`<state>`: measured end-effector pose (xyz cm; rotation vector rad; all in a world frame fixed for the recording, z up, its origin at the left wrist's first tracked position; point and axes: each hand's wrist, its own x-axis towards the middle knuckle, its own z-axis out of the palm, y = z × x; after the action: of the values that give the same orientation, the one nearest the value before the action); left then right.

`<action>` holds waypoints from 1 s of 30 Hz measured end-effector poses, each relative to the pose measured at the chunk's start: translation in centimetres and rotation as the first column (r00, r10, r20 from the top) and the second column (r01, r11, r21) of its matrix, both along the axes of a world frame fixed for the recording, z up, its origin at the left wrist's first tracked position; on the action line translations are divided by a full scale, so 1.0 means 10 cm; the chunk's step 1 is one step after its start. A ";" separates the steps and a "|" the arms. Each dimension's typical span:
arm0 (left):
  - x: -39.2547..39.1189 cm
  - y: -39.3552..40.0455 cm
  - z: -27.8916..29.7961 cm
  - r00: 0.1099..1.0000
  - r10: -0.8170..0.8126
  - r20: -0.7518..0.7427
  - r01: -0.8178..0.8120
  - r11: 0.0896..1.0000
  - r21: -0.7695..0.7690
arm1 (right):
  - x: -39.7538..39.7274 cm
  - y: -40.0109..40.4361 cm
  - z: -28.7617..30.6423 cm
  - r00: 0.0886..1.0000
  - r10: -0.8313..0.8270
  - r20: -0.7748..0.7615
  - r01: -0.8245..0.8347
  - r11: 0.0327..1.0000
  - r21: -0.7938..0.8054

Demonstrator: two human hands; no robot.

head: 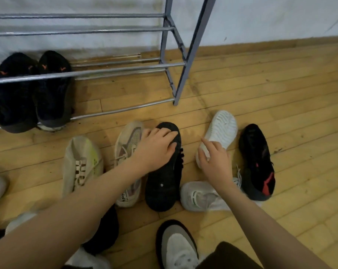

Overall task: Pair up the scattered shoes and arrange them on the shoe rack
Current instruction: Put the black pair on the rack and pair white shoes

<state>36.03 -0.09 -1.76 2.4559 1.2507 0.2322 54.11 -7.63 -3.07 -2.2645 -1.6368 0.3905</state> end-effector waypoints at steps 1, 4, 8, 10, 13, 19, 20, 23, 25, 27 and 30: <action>0.11 -0.03 -0.04 1.000 -0.024 -0.001 0.024 1.000 0.007 | 0.10 -0.04 -0.03 0.999 -0.041 -0.004 0.041 0.999 -0.021; 0.42 -0.09 -0.15 0.994 -0.092 -0.053 0.091 0.996 -0.016 | 0.35 -0.10 -0.14 0.992 -0.124 0.030 0.126 0.987 -0.098; 0.72 -0.12 -0.32 0.976 -0.165 -0.141 0.155 0.985 -0.080 | 0.58 -0.07 -0.29 0.989 -0.147 0.027 0.150 0.964 -0.219; 0.82 -0.10 -0.44 0.974 -0.167 -0.153 0.147 0.980 -0.136 | 0.69 -0.03 -0.36 0.990 -0.133 0.043 0.139 0.962 -0.233; 0.96 -0.05 -0.61 0.966 -0.199 -0.167 0.172 0.971 -0.165 | 0.81 0.02 -0.43 0.989 -0.137 0.050 0.145 0.962 -0.232; 1.08 -0.16 -0.72 0.981 -0.108 0.162 0.155 0.937 -0.312 | 0.83 0.03 -0.52 0.990 -0.114 -0.084 0.100 0.983 -0.151; 1.07 -0.19 -0.71 0.976 -0.075 0.206 0.140 0.937 -0.320 | 0.81 0.02 -0.51 0.989 -0.105 -0.099 0.094 0.989 -0.111; 0.95 -0.20 -0.64 0.957 -0.014 0.291 0.099 0.954 -0.281 | 0.70 0.01 -0.46 0.990 -0.060 -0.130 0.064 0.998 0.020; 0.83 -0.14 -0.53 0.918 0.016 0.396 0.104 0.954 -0.280 | 0.59 0.06 -0.39 0.988 -0.026 -0.152 0.043 0.992 0.114; 0.69 -0.10 -0.40 0.852 0.044 0.521 0.134 0.945 -0.299 | 0.44 0.13 -0.31 0.987 0.005 -0.163 0.026 0.982 0.188; 0.42 -0.09 -0.20 0.820 0.068 0.568 0.095 0.963 -0.252 | 0.20 0.25 -0.16 0.988 0.062 -0.144 -0.025 0.969 0.247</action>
<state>40.27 -0.98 -3.72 1.9395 0.9196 0.6932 56.08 -5.12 -4.71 -1.9721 -1.5662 0.3408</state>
